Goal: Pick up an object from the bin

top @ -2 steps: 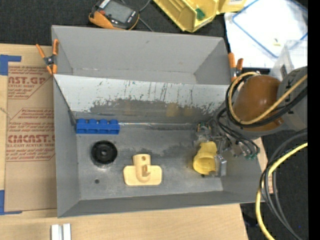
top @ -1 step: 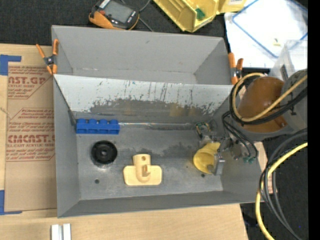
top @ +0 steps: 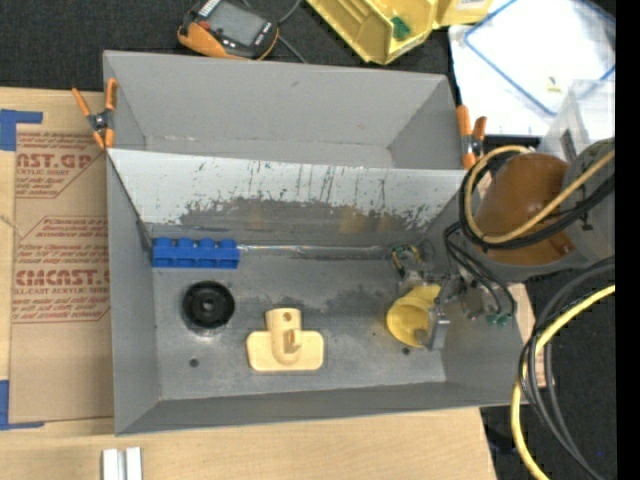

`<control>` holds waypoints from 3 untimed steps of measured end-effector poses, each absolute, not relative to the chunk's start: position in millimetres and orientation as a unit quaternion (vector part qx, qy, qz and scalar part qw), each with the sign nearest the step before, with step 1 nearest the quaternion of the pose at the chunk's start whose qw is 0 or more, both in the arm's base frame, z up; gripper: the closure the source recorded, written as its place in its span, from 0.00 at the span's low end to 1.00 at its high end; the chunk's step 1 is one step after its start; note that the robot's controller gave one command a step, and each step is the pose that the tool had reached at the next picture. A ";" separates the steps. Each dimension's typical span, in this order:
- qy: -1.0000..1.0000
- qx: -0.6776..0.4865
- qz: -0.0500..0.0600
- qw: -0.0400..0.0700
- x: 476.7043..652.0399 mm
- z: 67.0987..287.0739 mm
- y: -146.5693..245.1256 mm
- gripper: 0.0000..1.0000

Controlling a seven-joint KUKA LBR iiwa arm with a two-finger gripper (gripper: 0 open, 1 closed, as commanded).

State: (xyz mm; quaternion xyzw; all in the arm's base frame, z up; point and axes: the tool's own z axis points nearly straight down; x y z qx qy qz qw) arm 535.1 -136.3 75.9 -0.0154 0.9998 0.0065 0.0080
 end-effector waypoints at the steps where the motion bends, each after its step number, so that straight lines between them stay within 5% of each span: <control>1: 1.000 -0.016 0.008 0.001 530.6 98.3 -134.9 1.00; 3: 1.000 -0.015 0.005 0.006 532.9 153.5 -137.1 1.00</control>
Offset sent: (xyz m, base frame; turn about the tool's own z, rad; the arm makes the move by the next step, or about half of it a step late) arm -0.0042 0.0013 0.0369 -0.0009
